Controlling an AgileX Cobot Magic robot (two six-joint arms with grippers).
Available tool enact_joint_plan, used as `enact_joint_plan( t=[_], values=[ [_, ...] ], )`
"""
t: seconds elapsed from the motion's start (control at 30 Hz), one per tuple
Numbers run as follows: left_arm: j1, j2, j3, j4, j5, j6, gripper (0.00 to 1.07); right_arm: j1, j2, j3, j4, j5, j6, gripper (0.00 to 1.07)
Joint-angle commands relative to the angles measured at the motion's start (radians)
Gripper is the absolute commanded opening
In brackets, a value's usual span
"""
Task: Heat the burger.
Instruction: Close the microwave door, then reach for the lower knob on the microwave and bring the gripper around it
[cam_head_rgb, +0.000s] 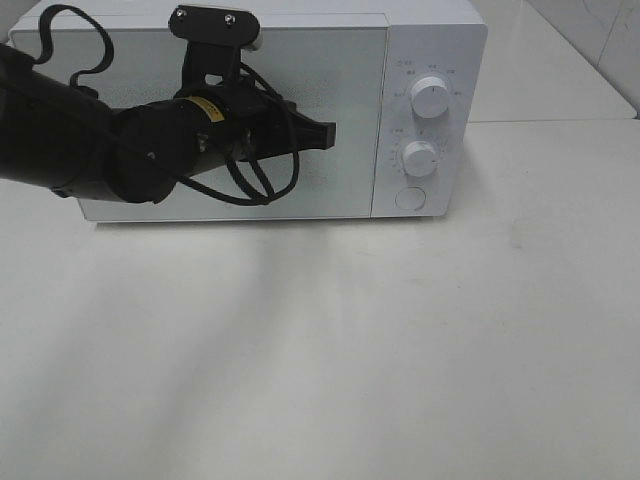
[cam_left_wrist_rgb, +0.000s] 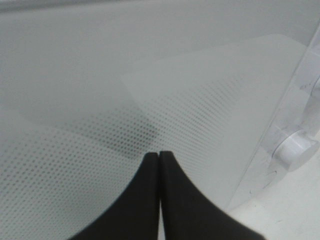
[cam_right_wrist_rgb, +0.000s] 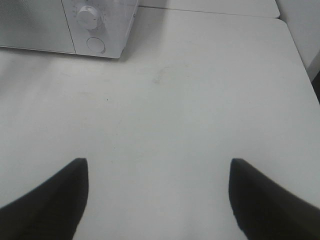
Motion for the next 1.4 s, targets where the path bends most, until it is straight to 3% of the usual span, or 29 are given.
enact_joint_plan(
  t=[0.03,0.2,0.23,0.27,0.3,0.37,0.4,0.43,0.47,0.53,0.77,1.03,1.13,1.2,1.37,1.4],
  values=[
    [-0.023,-0.052,0.054,-0.022,0.028,0.017,0.00,-0.007,-0.026,0.002,-0.002,-0.003,-0.007,0.75],
    [-0.023,-0.099,0.096,-0.028,0.140,0.012,0.03,-0.007,-0.026,0.002,-0.002,-0.003,-0.007,0.75],
    [-0.023,-0.112,0.104,-0.028,0.179,0.012,0.07,-0.007,-0.026,0.002,-0.002,-0.003,-0.007,0.75],
    [-0.023,-0.139,0.118,-0.028,0.252,0.012,0.18,-0.007,-0.026,0.002,-0.002,-0.003,-0.007,0.75],
    [-0.023,-0.139,0.118,-0.028,0.252,0.012,0.18,-0.007,-0.026,0.002,-0.002,-0.003,-0.007,0.75],
    [-0.023,-0.177,0.132,-0.028,0.367,0.012,0.50,-0.007,-0.026,0.002,-0.002,-0.003,-0.007,0.75],
    [-0.023,-0.177,0.132,-0.028,0.367,0.012,0.50,-0.007,-0.026,0.002,-0.002,-0.003,-0.007,0.75],
    [-0.021,-0.195,0.132,-0.028,0.449,0.012,0.80,-0.007,-0.026,0.002,-0.002,-0.003,-0.007,0.75],
    [-0.014,-0.214,0.132,-0.015,0.524,0.013,0.96,-0.007,-0.026,0.002,-0.002,-0.003,-0.007,0.75],
    [-0.007,-0.223,0.132,0.000,0.558,0.013,1.01,-0.007,-0.026,0.002,-0.002,-0.003,-0.007,0.75],
    [0.033,-0.277,0.132,0.022,0.703,0.012,1.00,-0.007,-0.026,0.002,-0.002,-0.003,-0.007,0.75],
    [0.137,-0.364,0.131,0.074,0.963,0.012,1.00,-0.007,-0.026,0.002,-0.002,-0.003,-0.007,0.75],
    [0.201,-0.391,0.131,0.076,1.052,0.012,1.00,-0.007,-0.026,0.002,-0.002,-0.003,-0.007,0.75],
    [0.299,-0.424,0.131,0.075,1.149,0.012,1.00,-0.007,-0.026,0.002,-0.002,-0.003,-0.007,0.75],
    [0.408,-0.463,0.131,0.078,1.239,0.012,1.00,-0.007,-0.026,0.002,-0.002,-0.003,-0.007,0.75],
    [0.463,-0.485,0.131,0.082,1.274,0.013,1.00,-0.007,-0.026,0.002,-0.002,-0.003,-0.007,0.75]
  ],
)
